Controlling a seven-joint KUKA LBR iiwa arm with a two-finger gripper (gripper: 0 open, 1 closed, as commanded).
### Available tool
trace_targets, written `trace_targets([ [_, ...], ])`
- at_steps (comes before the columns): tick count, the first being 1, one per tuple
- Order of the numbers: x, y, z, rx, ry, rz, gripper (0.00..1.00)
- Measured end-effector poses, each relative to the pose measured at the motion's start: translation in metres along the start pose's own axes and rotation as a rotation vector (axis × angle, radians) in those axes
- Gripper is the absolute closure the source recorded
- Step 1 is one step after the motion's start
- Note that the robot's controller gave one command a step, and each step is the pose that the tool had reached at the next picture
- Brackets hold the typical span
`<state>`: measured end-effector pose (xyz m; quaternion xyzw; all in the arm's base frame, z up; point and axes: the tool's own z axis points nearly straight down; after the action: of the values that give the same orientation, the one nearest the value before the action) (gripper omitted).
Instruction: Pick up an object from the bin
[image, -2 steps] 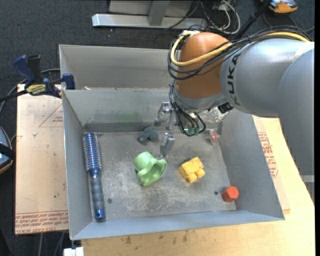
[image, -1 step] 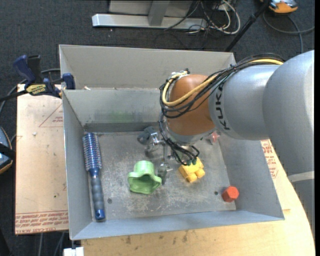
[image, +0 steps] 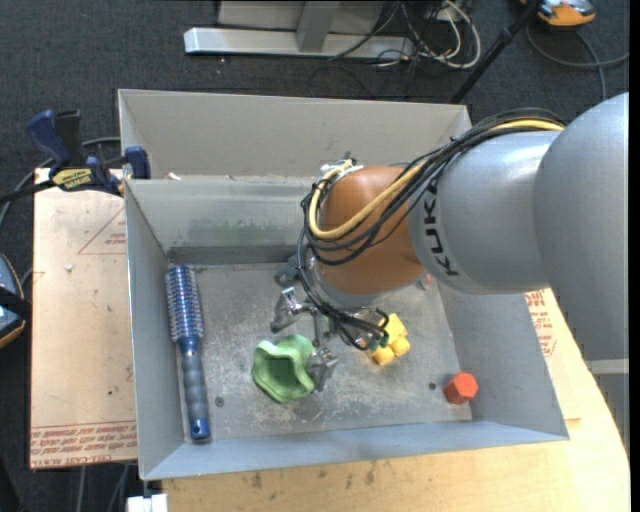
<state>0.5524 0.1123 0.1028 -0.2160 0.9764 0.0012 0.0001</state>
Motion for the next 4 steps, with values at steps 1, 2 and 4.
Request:
trace_targets([
  [1,0.0173,0.0264,0.0275,0.006,-0.010,-0.482,0.00],
  [2,0.0166,0.0264,0.0262,0.006,-0.012,-0.481,1.00],
  [4,0.0146,0.0265,0.0279,0.002,-0.003,-0.437,0.00],
])
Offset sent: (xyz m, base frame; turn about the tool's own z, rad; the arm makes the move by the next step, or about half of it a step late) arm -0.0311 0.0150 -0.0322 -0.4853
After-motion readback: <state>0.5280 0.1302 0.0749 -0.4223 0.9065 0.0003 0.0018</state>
